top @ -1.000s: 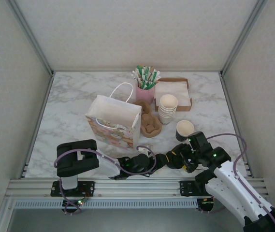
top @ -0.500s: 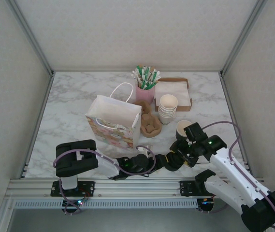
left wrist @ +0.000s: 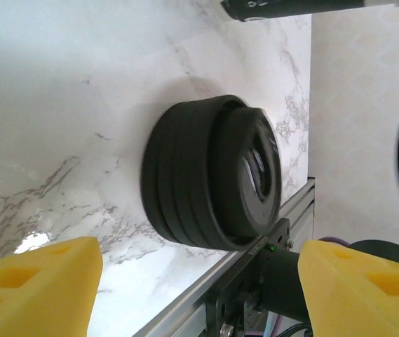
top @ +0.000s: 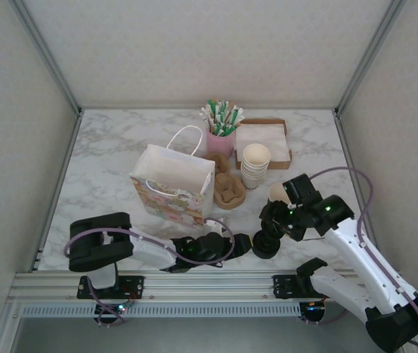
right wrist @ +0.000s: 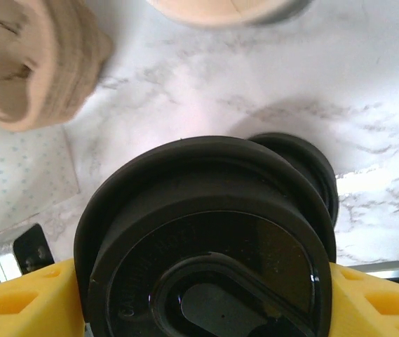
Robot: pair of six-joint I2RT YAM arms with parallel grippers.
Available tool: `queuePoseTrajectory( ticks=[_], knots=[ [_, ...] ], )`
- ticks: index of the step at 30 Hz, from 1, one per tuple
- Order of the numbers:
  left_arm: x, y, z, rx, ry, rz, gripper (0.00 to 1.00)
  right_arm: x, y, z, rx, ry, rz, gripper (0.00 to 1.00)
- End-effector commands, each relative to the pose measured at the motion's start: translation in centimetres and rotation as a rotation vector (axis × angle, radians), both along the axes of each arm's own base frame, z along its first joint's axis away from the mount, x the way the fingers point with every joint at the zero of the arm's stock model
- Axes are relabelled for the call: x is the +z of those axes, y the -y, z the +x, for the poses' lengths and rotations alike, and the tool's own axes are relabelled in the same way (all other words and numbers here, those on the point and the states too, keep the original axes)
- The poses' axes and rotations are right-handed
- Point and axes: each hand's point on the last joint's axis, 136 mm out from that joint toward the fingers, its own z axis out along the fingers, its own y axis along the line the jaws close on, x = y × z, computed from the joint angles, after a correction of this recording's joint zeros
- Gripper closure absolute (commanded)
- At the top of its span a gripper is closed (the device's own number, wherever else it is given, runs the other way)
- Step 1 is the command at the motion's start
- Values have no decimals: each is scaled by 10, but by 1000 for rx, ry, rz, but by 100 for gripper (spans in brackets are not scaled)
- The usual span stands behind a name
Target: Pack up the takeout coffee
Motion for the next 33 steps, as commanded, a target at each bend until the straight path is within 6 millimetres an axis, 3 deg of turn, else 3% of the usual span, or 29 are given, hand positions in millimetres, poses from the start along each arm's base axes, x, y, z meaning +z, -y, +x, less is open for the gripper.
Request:
queuePoseTrajectory(
  ticks=[1,5,10,20,25,33],
  knots=[
    [30,1,2,-26,130,57,26,18,23,2,79,41,-163,26],
    [50,-9,1,-36,216,127,25,39,39,19,119,93,-301,25],
    [65,-23,1,-39,271,138,25,43,47,47,166,104,-458,24],
    [111,-49,-5,-99,403,144,25,20,28,104,198,85,-479,23],
    [116,-60,-3,-85,421,143,24,1,28,117,195,48,-463,23],
    [114,-55,-4,-93,425,144,24,-15,33,128,191,17,-457,23]
  ],
)
